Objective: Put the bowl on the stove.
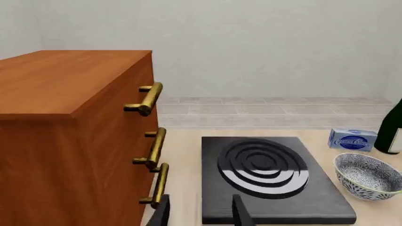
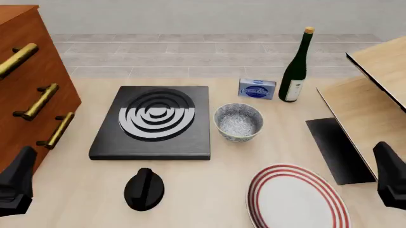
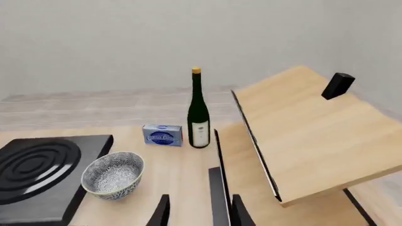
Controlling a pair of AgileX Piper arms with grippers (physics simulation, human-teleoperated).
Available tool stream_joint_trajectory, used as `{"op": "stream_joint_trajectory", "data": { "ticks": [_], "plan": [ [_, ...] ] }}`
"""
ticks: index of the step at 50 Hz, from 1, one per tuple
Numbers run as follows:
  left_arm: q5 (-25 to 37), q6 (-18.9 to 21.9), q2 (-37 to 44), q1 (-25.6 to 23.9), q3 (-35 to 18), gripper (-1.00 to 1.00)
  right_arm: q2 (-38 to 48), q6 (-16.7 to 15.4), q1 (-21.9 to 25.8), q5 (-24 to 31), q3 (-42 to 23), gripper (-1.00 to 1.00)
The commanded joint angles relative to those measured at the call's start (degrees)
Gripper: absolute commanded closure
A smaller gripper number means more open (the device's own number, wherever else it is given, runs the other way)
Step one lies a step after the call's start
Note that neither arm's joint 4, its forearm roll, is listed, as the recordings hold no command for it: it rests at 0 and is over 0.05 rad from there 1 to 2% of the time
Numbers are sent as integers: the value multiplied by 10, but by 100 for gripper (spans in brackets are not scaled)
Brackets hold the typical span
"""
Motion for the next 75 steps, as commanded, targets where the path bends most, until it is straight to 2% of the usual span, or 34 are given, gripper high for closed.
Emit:
{"op": "stream_joint_trajectory", "data": {
  "ticks": [1,14,23,24,25,30,31,36,37,55,66,75],
  "plan": [
    [-1,0,3,0,-2,-100,-28,-20,21,-31,30,-100],
    [-1,0,3,0,-2,-100,-29,-19,21,-31,29,-100],
    [-1,0,3,0,-2,-100,-13,-29,29,-29,16,-100],
    [-1,0,3,0,-2,-100,175,-36,110,-45,-79,-100],
    [-1,0,3,0,-2,-100,203,-39,115,-58,-87,-100],
    [-1,0,3,0,-2,-100,233,-51,125,-65,-102,-100],
    [-1,0,3,0,-2,-100,338,-50,156,-75,-152,-100],
    [-1,0,3,0,-2,-100,352,-55,167,-84,-162,-100],
    [-1,0,3,0,-2,-100,386,-64,193,-62,-198,-100],
    [-1,0,3,0,-2,-100,465,-75,241,-30,-258,-100],
    [-1,0,3,0,-2,-100,540,-85,234,-32,-300,-100],
    [-1,0,3,0,-2,-100,590,-77,222,-33,-322,-100]
  ]
}}
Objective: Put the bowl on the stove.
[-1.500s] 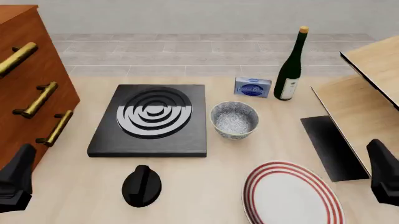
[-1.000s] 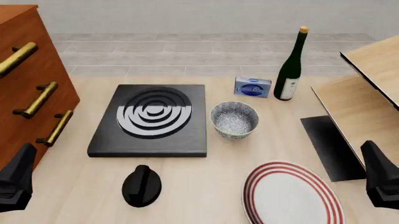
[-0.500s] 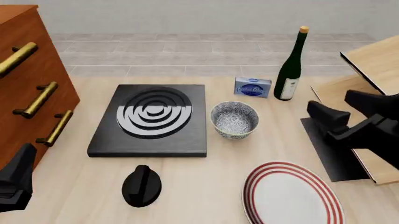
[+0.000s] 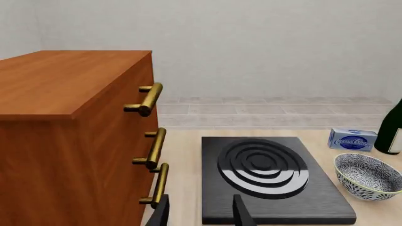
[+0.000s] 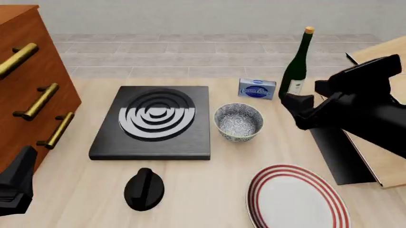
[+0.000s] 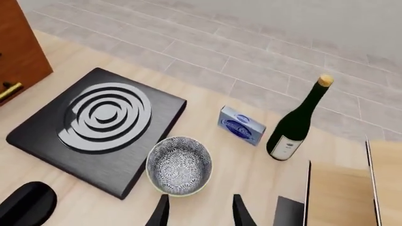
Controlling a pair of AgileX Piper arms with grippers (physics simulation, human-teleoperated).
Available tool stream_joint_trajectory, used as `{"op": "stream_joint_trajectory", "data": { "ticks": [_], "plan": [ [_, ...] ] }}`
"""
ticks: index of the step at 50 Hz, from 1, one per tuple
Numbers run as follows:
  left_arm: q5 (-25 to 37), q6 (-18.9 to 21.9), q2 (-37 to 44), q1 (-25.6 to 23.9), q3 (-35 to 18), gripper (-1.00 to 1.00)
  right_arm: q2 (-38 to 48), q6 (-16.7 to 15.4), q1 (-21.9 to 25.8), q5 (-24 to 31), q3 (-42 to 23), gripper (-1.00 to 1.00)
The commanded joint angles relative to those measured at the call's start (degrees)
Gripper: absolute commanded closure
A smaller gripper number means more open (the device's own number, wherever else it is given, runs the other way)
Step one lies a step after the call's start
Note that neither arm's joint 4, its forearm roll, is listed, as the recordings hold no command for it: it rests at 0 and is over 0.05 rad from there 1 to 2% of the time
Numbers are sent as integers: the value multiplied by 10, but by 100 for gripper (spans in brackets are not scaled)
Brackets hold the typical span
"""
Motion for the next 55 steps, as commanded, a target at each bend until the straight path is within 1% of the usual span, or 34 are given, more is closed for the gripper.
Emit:
{"op": "stream_joint_trajectory", "data": {
  "ticks": [1,8,9,12,13,19,23,24,26,41,43,44,55],
  "plan": [
    [0,0,0,0,0,-100,70,0,-9,1,-36,-100],
    [0,0,0,0,0,-100,98,5,-19,6,-55,-100],
    [0,0,0,0,0,-100,107,15,-16,7,-59,-100],
    [0,0,0,0,0,-100,117,14,-16,4,-62,-100],
    [0,0,0,0,0,-100,125,28,-9,6,-64,-100],
    [0,0,0,0,0,-100,163,35,-12,-9,-73,-100],
    [0,0,0,0,0,-100,179,30,-16,-13,-79,-100],
    [0,0,0,0,0,-100,184,38,-14,-12,-81,-100],
    [0,0,0,0,0,-100,191,32,-19,-14,-85,-100],
    [0,0,0,0,0,-100,251,39,-35,-41,-96,-100],
    [0,0,0,0,0,-100,254,45,-33,-41,-97,-100],
    [0,0,0,0,0,-100,260,42,-36,-43,-100,-100],
    [0,0,0,0,0,-100,303,46,-37,-60,-115,-100]
  ]
}}
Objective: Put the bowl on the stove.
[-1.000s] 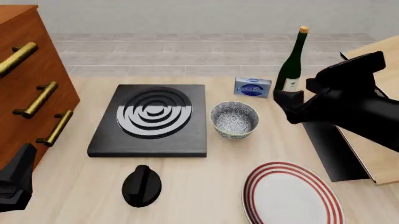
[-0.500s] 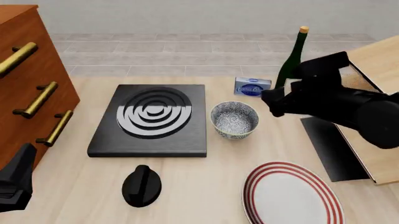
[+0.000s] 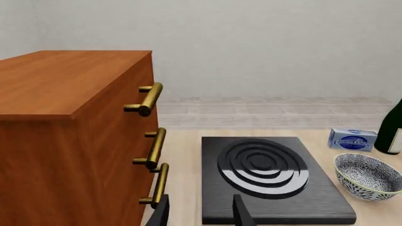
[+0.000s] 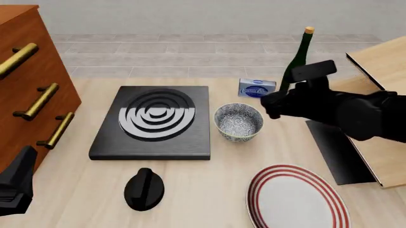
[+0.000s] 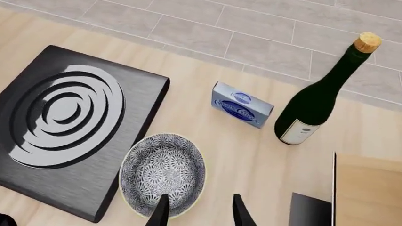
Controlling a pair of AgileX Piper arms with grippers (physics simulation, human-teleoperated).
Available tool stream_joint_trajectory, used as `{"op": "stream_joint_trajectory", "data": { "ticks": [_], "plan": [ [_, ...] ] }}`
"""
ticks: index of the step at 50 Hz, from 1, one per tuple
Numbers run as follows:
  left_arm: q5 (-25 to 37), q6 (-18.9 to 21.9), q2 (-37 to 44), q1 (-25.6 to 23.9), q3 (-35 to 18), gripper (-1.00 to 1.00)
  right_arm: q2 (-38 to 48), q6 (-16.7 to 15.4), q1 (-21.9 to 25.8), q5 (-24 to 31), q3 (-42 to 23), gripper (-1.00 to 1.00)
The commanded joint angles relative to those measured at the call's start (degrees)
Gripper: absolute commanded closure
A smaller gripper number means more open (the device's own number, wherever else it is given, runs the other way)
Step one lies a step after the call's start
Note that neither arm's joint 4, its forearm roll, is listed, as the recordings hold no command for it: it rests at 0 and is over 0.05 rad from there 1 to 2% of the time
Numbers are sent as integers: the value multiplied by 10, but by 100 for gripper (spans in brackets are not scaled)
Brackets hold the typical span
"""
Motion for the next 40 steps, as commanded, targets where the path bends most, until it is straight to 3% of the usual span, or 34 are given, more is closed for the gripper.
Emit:
{"op": "stream_joint_trajectory", "data": {
  "ticks": [1,40],
  "plan": [
    [0,0,0,0,0,-100,49,5,-5,-19,-16,-100],
    [0,0,0,0,0,-100,173,42,-4,-83,-44,-100]
  ]
}}
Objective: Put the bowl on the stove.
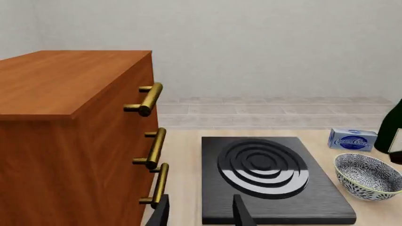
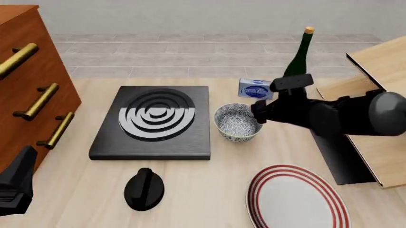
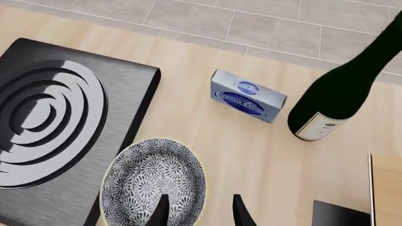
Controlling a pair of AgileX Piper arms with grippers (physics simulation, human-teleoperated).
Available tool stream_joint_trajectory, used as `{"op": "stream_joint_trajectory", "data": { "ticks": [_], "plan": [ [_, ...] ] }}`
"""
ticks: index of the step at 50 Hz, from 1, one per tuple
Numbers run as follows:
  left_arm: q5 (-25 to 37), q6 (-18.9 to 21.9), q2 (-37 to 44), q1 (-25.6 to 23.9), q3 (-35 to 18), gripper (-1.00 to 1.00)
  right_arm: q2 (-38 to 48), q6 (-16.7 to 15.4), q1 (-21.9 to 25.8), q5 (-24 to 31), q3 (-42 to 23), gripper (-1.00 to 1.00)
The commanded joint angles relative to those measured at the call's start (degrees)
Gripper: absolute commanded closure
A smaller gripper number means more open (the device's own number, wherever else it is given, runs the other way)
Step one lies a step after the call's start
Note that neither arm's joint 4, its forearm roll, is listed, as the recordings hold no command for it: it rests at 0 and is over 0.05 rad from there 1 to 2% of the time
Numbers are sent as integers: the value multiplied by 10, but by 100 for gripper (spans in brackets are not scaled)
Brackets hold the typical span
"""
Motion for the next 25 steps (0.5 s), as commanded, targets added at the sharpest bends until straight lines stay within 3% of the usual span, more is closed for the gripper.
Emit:
{"op": "stream_joint_trajectory", "data": {
  "ticks": [1,25],
  "plan": [
    [0,0,0,0,0,-100,33,8,0,-19,-4,-100],
    [0,0,0,0,0,-100,100,19,2,-47,-22,-100]
  ]
}}
